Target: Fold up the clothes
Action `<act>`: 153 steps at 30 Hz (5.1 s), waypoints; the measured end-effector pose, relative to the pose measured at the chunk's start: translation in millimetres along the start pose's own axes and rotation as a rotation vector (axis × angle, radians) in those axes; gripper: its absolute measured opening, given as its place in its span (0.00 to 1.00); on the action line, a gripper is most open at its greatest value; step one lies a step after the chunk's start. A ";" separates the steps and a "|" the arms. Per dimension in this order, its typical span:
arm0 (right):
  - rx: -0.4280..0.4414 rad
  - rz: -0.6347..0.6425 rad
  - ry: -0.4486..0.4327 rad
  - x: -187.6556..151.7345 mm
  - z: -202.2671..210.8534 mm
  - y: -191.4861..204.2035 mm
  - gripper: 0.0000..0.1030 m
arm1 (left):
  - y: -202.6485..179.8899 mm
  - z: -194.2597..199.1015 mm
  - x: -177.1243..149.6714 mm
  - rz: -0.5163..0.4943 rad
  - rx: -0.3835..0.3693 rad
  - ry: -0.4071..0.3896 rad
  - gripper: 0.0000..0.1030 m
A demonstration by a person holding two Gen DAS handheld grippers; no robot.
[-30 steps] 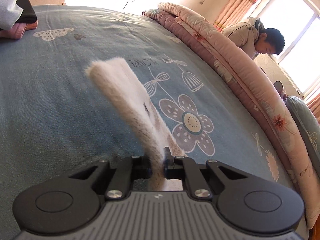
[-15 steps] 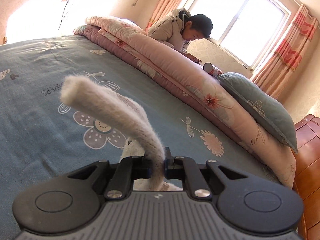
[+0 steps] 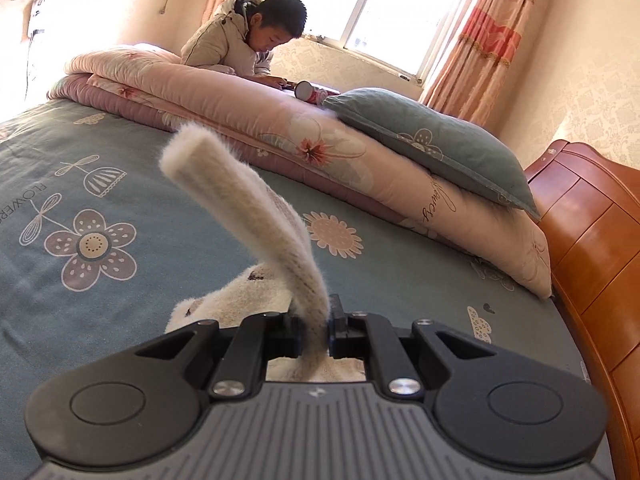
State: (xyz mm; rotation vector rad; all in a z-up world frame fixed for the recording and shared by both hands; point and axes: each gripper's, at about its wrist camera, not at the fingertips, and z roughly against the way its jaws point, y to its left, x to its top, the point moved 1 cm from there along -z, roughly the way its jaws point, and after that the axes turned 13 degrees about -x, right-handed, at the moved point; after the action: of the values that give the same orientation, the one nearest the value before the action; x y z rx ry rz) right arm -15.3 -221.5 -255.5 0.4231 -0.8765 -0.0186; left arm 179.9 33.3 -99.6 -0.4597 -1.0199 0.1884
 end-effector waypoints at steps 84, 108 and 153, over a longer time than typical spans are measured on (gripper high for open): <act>-0.256 -0.104 0.093 9.8 -13.1 -55.8 1.00 | 9.9 19.9 -91.2 -0.527 0.109 0.193 0.75; -0.443 0.176 0.021 -9.2 -31.1 -18.4 1.00 | 102.0 -15.2 -175.2 -0.527 0.239 0.131 0.83; -0.223 -0.377 0.049 123.3 -128.9 -115.3 0.09 | 139.0 -17.8 -159.2 -0.335 0.141 0.172 0.92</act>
State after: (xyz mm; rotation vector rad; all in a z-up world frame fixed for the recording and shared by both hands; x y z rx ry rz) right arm 178.7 -304.9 -279.0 0.3720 -0.7274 -0.4474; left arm 121.0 94.4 -293.9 -0.1691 -0.8930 -0.0779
